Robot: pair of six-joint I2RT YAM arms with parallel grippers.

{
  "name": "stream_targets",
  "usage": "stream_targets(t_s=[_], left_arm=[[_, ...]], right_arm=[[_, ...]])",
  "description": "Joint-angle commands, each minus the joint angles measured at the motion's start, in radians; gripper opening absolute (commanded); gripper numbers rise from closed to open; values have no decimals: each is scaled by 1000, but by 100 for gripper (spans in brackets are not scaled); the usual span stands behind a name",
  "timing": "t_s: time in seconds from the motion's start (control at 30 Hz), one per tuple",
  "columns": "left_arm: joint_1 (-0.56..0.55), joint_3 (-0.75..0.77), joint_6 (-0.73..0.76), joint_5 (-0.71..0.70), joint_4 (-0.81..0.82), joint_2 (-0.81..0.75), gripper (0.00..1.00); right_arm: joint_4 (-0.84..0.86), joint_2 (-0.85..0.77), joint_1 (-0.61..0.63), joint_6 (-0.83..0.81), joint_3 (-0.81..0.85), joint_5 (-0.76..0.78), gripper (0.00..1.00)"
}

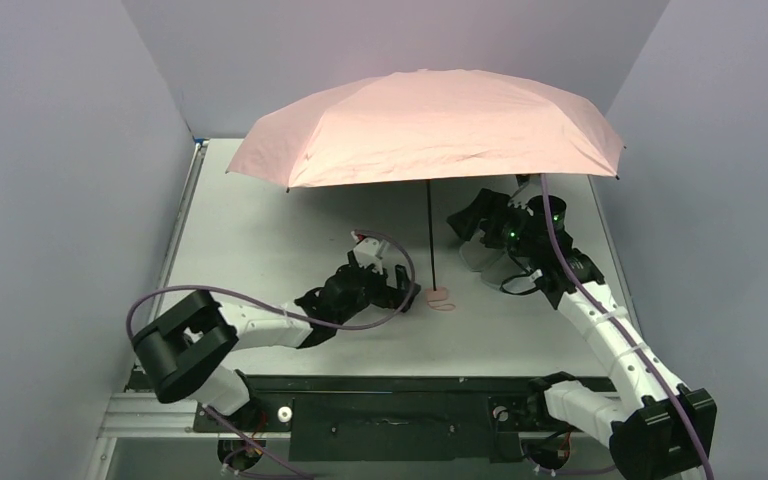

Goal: Put away the umbrella

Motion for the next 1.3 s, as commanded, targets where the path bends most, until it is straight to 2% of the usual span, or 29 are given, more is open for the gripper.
stream_targets(t_s=[0.0, 0.03, 0.07, 0.3, 0.67, 0.73, 0.77, 0.87, 0.9, 0.97, 1.27], left_arm=[[-30, 105, -18, 1, 235, 110, 100], [-32, 127, -19, 2, 249, 152, 100], [-35, 138, -24, 4, 272, 171, 95], [-36, 260, -42, 46, 317, 354, 81], [-51, 350, -54, 33, 333, 499, 54], [-53, 360, -57, 30, 342, 518, 47], [-52, 365, -60, 34, 347, 524, 38], [-52, 392, -70, 74, 341, 544, 21], [-54, 396, -82, 86, 334, 541, 12], [-60, 375, -101, 104, 334, 513, 1], [-137, 167, -202, 113, 311, 208, 0]], right_arm=[[-39, -58, 12, -33, -27, 21, 89], [-42, -64, 14, -31, -29, 19, 89], [-44, -73, 16, -31, -33, 12, 89], [-66, -101, 22, -32, -40, -8, 88], [-64, -98, 30, -16, -56, -38, 85], [-64, -101, 30, -15, -61, -38, 85], [-64, -104, 30, -15, -64, -36, 85], [-67, -99, 32, -1, -66, -16, 86], [-71, -91, 32, 2, -61, -16, 86], [-82, -74, 33, 7, -51, -23, 89], [-106, -76, 43, 49, -12, -4, 91]])
